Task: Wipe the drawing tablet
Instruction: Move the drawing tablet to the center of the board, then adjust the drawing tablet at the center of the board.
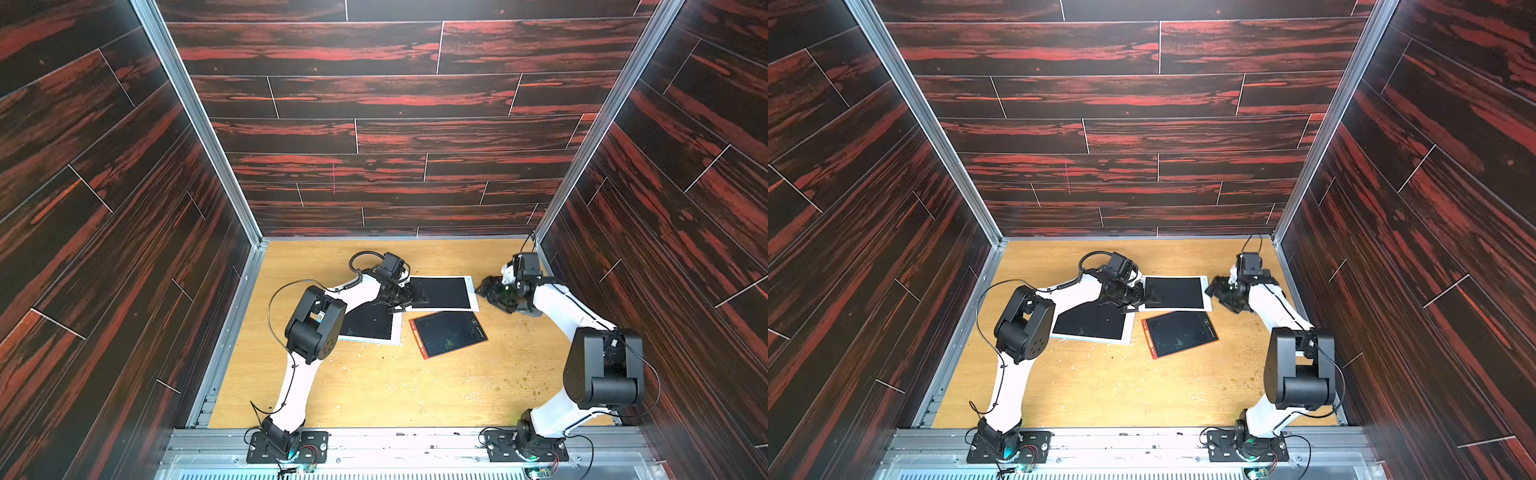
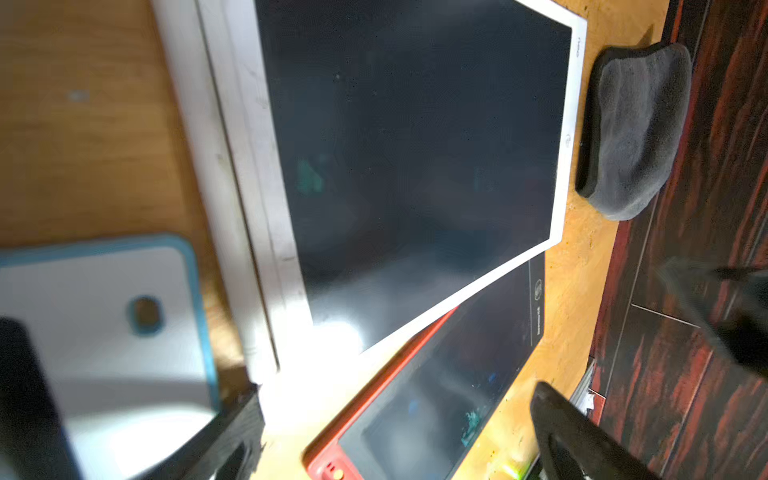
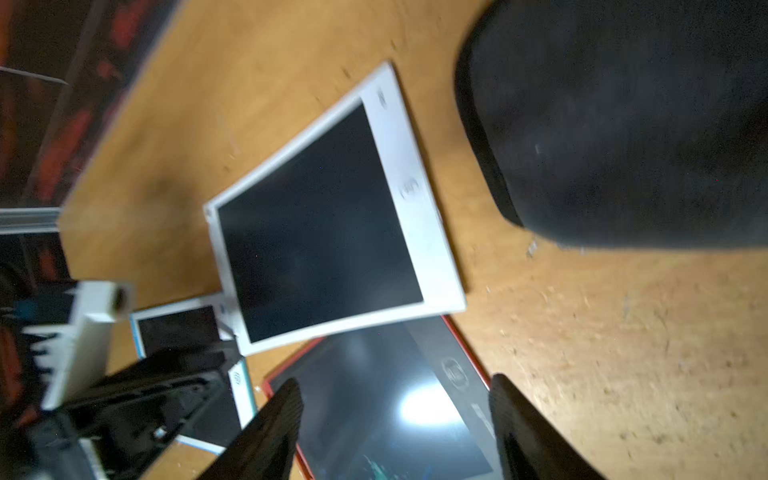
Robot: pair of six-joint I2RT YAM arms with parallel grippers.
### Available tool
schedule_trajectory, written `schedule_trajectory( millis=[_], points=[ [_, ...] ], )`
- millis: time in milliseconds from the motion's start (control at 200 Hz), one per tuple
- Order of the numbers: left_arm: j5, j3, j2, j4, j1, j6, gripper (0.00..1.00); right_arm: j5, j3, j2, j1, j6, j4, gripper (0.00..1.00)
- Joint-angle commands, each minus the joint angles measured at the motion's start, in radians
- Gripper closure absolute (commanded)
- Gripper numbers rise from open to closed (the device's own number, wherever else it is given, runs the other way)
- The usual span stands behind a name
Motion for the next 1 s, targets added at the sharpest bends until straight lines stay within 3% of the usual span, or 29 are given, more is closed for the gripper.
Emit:
schedule_trajectory(
  millis=[0, 185, 486, 777, 997],
  points=[
    [0.009, 0.025, 0.032, -0.064, -0.006, 0.011, 0.0, -0.014, -0.047, -0.002, 0.007, -0.008, 0.002, 0.27],
    [-0.042, 0.021, -0.014, -0.164, -0.006, 0.055, 0.0, -0.024, -0.105, 0.044, 0.027, -0.004, 0.043, 0.27],
    [0.015, -0.277, -0.184, -0.018, -0.06, -0.058, 0.0, -0.039, -0.177, 0.068, 0.04, -0.011, 0.092, 0.27],
    [0.04, -0.314, -0.158, 0.041, -0.126, -0.113, 0.0, -0.099, -0.228, 0.087, 0.044, 0.004, 0.136, 0.27],
    [0.028, -0.318, -0.167, 0.01, -0.128, -0.087, 0.0, -0.206, -0.337, -0.009, 0.085, 0.037, 0.139, 0.27]
  ],
)
